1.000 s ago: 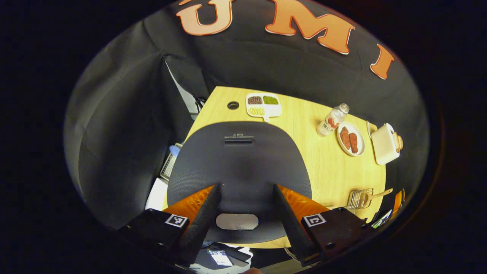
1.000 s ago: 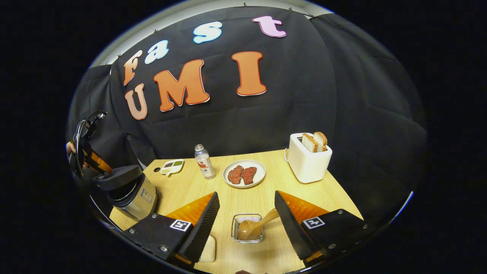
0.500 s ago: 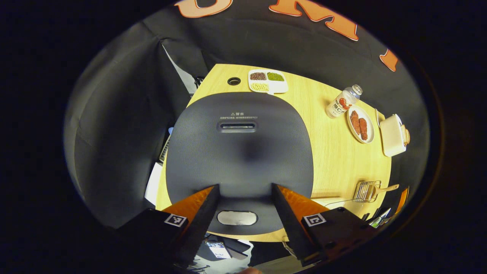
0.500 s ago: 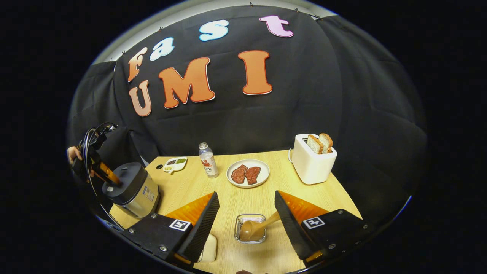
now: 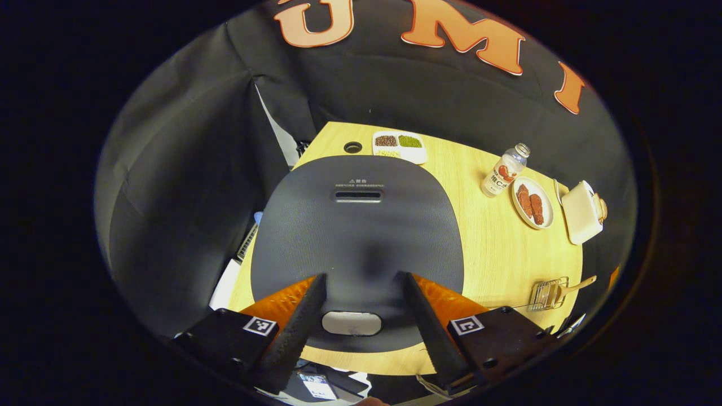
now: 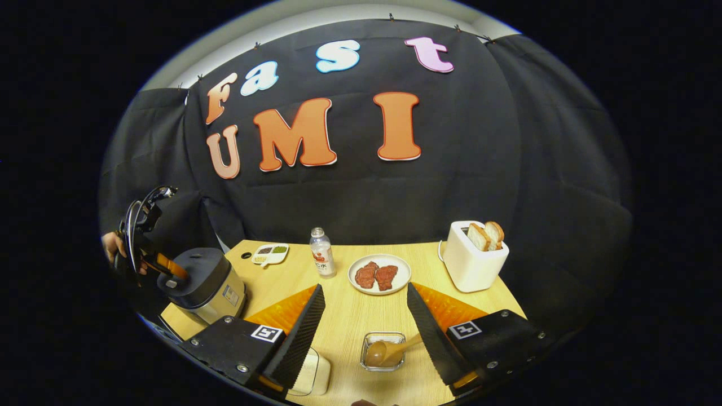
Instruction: Close the left gripper, press the button to open the rice cooker; take a wooden spoon from the chopstick holder with the right hand, scoop a spoonful of rice and pour it into the rice cooker, then put the wooden spoon back into the chopstick holder.
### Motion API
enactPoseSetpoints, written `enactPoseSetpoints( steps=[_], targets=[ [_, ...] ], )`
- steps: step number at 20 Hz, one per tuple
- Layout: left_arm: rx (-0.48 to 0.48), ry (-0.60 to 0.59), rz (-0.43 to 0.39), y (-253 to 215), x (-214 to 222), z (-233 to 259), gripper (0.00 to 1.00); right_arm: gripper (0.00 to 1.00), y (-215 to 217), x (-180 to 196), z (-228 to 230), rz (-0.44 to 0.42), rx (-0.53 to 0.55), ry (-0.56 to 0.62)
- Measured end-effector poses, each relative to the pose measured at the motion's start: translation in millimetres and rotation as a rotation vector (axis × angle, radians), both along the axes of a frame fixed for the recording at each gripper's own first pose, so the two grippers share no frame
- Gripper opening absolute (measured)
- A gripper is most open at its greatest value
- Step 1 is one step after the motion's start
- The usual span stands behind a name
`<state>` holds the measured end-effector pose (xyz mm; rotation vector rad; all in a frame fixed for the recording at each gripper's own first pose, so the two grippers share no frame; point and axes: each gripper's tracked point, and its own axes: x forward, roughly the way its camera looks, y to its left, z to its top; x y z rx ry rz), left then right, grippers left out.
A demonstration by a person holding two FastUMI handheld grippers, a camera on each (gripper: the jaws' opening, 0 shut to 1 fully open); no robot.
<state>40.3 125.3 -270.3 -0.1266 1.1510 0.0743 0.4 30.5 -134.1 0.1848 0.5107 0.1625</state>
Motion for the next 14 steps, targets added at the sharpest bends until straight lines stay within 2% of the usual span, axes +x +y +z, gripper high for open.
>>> enactPoseSetpoints(
  steps=[4, 7, 8, 12, 14],
  targets=[
    [0.020, -0.259, -0.008, -14, 12, 48, 0.94, 0.92, -8, 10, 31, -0.027, -0.053, -0.106],
    [0.133, -0.486, -0.021, -14, 21, 115, 0.94, 0.91, -2, 12, 52, -0.007, -0.065, -0.164],
    [0.148, -0.563, -0.022, -22, 22, 138, 0.99, 0.91, -1, 13, 59, -0.008, -0.069, -0.184],
    [0.087, -0.829, -0.016, -64, 11, 220, 0.92, 0.91, 6, 18, 85, -0.016, -0.058, -0.265],
    [0.072, -0.921, 0.002, -77, 5, 227, 0.98, 0.92, 12, 20, 94, -0.014, -0.039, -0.302]
  ],
)
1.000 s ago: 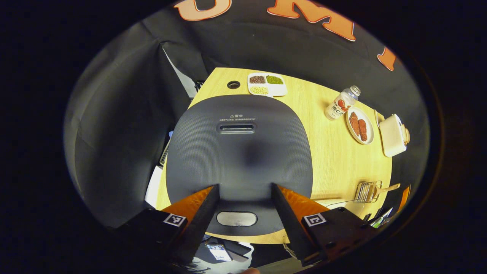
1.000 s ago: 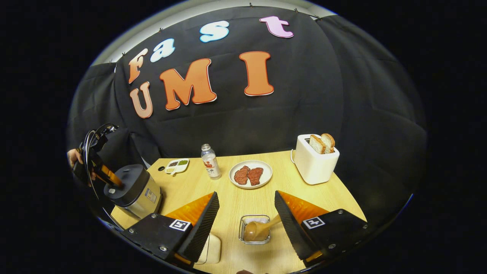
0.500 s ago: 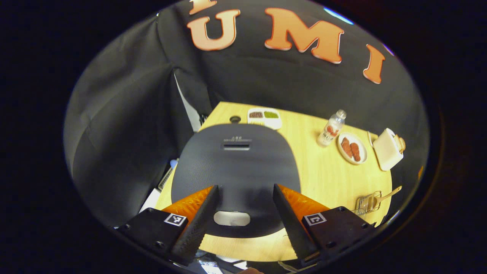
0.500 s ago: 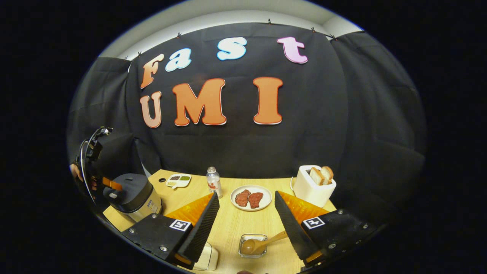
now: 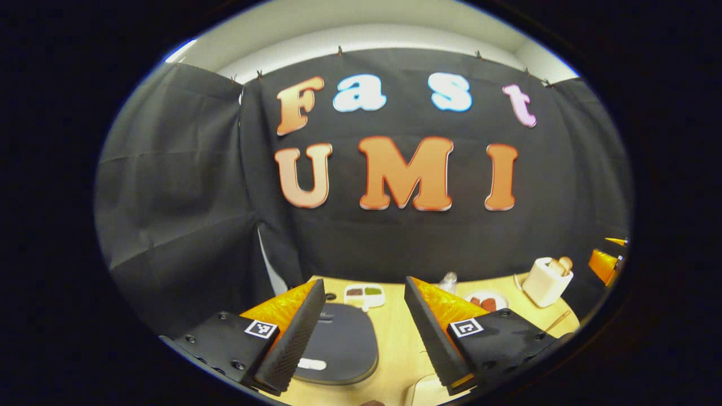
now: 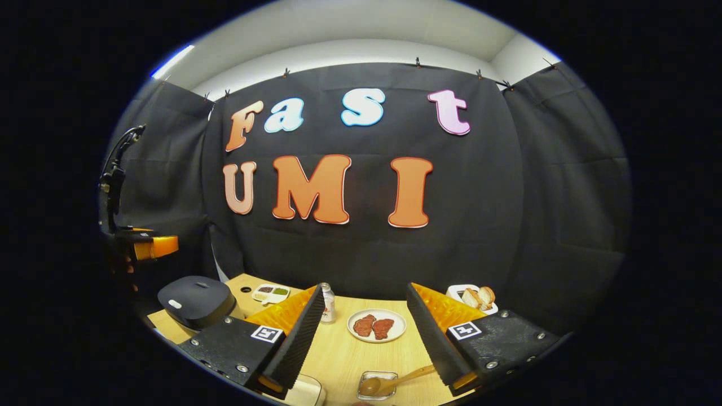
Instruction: Close the left gripper, press the button to open the rice cooker; take a wooden spoon from the chopstick holder with the right hand, scoop a spoonful of rice and pour it into the rice cooker, then put the wooden spoon back into the chopstick holder.
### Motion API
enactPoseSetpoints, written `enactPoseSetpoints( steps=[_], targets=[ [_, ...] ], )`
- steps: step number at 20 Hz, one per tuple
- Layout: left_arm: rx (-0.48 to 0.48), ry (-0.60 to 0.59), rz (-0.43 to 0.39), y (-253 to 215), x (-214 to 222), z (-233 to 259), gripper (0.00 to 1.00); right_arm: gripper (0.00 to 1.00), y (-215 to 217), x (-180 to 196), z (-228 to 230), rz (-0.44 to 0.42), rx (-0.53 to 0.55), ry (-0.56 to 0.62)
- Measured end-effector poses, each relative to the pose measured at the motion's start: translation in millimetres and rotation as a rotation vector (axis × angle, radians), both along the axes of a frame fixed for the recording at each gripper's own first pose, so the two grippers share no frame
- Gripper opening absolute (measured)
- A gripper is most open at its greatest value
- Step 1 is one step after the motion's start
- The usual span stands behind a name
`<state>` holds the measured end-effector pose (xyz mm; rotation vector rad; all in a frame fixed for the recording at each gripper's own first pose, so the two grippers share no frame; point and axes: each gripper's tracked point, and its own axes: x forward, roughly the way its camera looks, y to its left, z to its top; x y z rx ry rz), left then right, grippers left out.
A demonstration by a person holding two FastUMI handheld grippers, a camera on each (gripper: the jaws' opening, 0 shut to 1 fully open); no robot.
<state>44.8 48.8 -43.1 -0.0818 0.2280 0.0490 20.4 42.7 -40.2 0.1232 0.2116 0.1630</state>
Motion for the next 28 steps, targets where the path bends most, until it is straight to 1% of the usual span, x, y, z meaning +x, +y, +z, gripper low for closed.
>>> enactPoseSetpoints(
  steps=[1, 3, 5, 8, 10, 13, 15, 17, 18, 19, 20, 23, 24, 26, 27, 28],
  targets=[
    [-0.002, -0.009, 0.001, -7, -8, -2, 0.98, 0.92, 2, 0, 4, 0.002, 0.006, -0.016],
    [0.012, -0.029, 0.006, -15, -18, -4, 0.93, 0.92, 6, -2, 6, 0.014, 0.014, -0.031],
    [0.017, -0.059, -0.006, -26, -23, 2, 0.98, 0.92, 10, -4, 6, 0.025, 0.020, -0.033],
    [0.033, -0.111, -0.025, -35, -26, 20, 0.98, 0.91, 12, -4, 12, 0.028, 0.037, -0.040],
    [0.028, -0.134, -0.039, -41, -28, 29, 0.96, 0.92, 13, -2, 17, 0.031, 0.040, -0.056],
    [0.026, -0.160, -0.018, -44, -33, 37, 0.93, 0.91, 15, -3, 22, 0.032, 0.027, -0.087],
    [0.030, -0.183, -0.041, -57, -33, 41, 0.93, 0.91, 21, -6, 23, 0.043, 0.030, -0.094],
    [0.058, -0.206, -0.053, -59, -36, 46, 0.93, 0.91, 22, -7, 30, 0.045, 0.024, -0.117],
    [0.054, -0.213, -0.065, -63, -37, 46, 0.92, 0.91, 22, -9, 32, 0.049, 0.022, -0.128],
    [0.037, -0.231, -0.070, -66, -39, 49, 0.92, 0.91, 23, -10, 34, 0.049, 0.017, -0.133],
    [0.023, -0.252, -0.072, -66, -40, 56, 0.95, 0.91, 23, -11, 35, 0.051, 0.016, -0.137],
    [0.026, -0.278, -0.087, -71, -39, 62, 0.98, 0.91, 18, -12, 40, 0.040, 0.024, -0.142],
    [0.032, -0.276, -0.090, -72, -39, 61, 0.93, 0.91, 15, -11, 41, 0.032, 0.027, -0.143],
    [0.027, -0.270, -0.098, -77, -37, 60, 0.92, 0.91, 11, -11, 43, 0.020, 0.034, -0.147],
    [0.025, -0.271, -0.095, -76, -39, 62, 0.95, 0.97, 9, -11, 44, 0.018, 0.039, -0.145],
    [0.022, -0.279, -0.096, -76, -39, 66, 0.95, 0.97, 10, -13, 45, 0.021, 0.046, -0.145]
  ],
)
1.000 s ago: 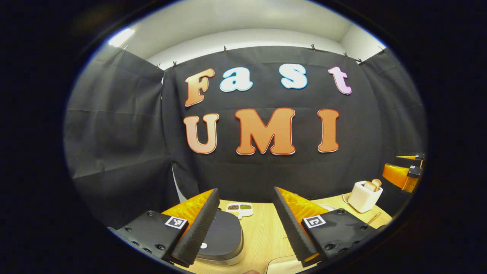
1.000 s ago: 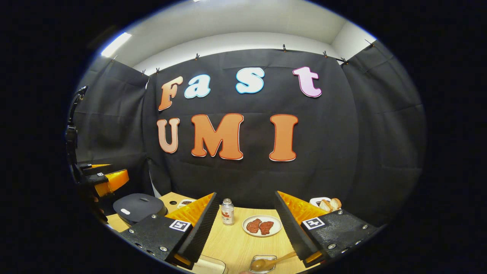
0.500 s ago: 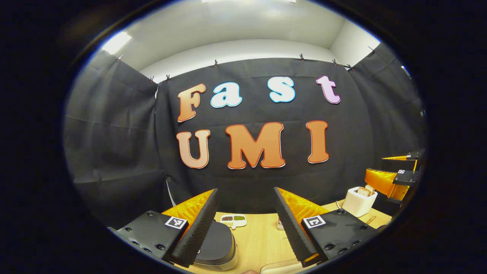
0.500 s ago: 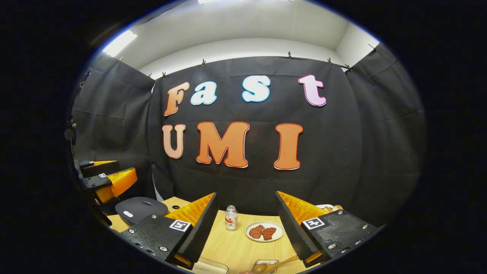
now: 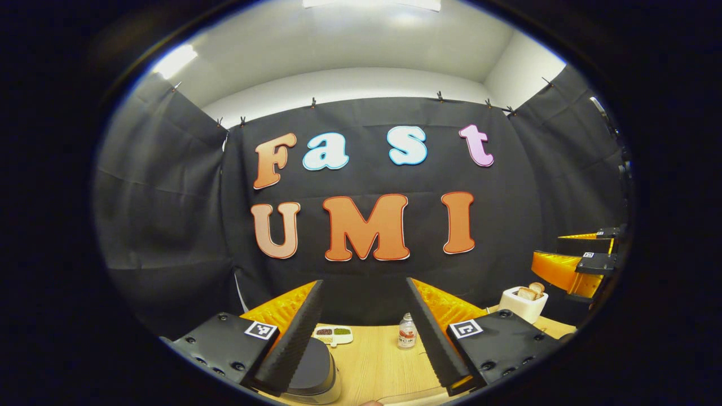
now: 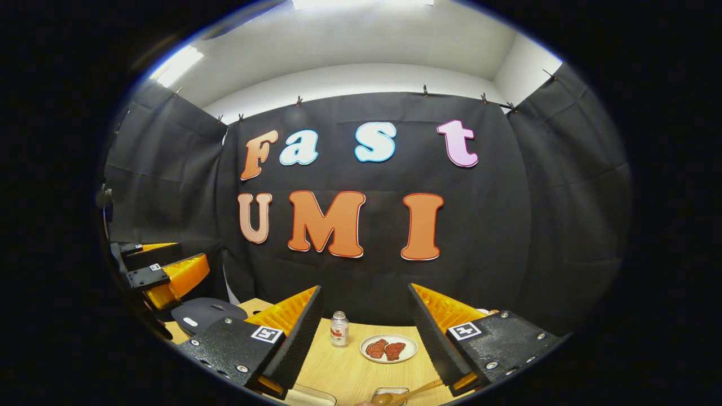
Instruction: Close the left gripper, press the button to open the rice cooker; take a wooden spoon from the chopstick holder with the right hand, scoop a spoonful of rice and pour it into the rice cooker, then put the wooden spoon back into the chopstick holder.
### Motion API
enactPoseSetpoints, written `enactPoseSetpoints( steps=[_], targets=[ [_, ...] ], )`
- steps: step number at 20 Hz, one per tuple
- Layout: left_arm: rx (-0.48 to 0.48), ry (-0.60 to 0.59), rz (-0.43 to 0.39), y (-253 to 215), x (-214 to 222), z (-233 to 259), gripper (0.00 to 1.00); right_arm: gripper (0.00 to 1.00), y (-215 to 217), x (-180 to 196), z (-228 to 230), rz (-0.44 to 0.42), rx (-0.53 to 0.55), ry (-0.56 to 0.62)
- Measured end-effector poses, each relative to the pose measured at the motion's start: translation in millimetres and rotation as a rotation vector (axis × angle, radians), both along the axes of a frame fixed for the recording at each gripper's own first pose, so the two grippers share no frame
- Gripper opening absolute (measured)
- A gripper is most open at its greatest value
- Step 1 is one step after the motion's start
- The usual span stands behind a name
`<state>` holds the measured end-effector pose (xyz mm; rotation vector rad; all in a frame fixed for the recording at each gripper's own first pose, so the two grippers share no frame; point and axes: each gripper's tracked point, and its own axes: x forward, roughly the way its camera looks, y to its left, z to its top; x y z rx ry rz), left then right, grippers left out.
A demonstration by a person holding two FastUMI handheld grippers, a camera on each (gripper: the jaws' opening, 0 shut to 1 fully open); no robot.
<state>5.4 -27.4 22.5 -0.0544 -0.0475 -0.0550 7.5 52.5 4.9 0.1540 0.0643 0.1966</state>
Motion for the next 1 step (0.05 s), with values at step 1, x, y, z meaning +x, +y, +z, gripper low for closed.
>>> enactPoseSetpoints(
  steps=[1],
  targets=[
    [-0.006, -0.008, -0.001, -0.3, 0.3, 3.9, 0.95, 0.86, -1.8, 0.0, 0.7, -0.002, 0.004, 0.001]
  ],
)
